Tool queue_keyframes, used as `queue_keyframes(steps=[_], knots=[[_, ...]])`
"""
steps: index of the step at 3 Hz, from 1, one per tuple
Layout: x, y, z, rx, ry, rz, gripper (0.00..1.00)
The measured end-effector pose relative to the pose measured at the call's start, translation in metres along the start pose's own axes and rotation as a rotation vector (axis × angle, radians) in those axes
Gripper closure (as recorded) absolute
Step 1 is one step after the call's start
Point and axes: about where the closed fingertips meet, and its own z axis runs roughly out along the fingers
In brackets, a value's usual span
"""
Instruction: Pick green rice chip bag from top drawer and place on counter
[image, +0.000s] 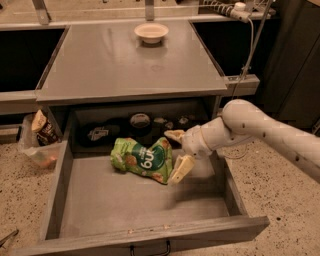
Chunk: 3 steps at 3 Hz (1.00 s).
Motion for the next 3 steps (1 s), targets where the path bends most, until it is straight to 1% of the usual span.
queue_keyframes(steps=[1,2,3], knots=[[0.005,-0.005,0.045,-0.043,0.008,-0.017,0.0],[0.005,-0.005,0.045,-0.043,0.008,-0.017,0.0],[-0.002,-0.013,0.062,-0.055,-0.003,-0.021,0.0]])
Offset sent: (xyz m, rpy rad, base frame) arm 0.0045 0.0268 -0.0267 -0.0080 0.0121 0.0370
